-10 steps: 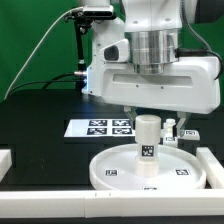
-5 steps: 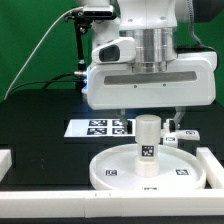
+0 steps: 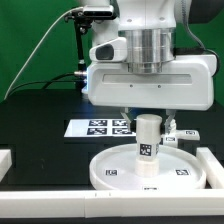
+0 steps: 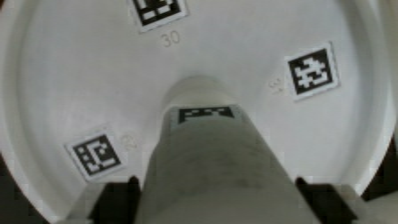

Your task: Assemble round table

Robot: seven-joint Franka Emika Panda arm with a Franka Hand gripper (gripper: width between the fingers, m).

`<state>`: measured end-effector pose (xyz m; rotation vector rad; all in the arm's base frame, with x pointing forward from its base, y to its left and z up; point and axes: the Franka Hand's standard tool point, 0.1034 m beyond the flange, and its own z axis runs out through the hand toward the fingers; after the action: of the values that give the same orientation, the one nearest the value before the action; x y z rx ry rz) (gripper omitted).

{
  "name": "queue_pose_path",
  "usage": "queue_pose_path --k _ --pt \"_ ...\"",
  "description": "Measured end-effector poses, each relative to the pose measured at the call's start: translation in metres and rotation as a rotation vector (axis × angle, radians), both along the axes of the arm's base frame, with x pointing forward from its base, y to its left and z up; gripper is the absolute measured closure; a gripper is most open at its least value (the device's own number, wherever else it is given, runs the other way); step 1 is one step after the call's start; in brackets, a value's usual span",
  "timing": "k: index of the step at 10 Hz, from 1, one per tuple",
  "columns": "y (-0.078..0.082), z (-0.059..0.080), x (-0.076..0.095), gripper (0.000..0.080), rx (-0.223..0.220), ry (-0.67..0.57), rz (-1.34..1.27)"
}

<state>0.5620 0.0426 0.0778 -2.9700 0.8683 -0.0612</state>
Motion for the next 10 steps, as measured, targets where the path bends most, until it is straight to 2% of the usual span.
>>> queue_pose_path --k 2,3,5,6,8,9,10 --pt "-0.0006 -0.0015 0.0 0.0389 0.033 -0.004 -0.35" --pt "-0.0014 -0.0021 -0.0005 0.0389 0.083 -0.013 -0.656" --pt "-0.0009 -0.0023 -0.0008 0.0389 0.136 0.005 -0.92" --pt "-0.0005 -0.0024 -0.0009 0.0389 0.134 0.004 -0.91" --pt "-0.0009 -0.0028 -0.001 0.0197 0.131 0.002 -0.874" --pt "-0.0029 -0.0022 -0.0002 0.0197 0.11 -0.014 -0.667" --pt "-0.0025 -0.0027 -0.0016 0.0159 0.093 -0.019 -0.459"
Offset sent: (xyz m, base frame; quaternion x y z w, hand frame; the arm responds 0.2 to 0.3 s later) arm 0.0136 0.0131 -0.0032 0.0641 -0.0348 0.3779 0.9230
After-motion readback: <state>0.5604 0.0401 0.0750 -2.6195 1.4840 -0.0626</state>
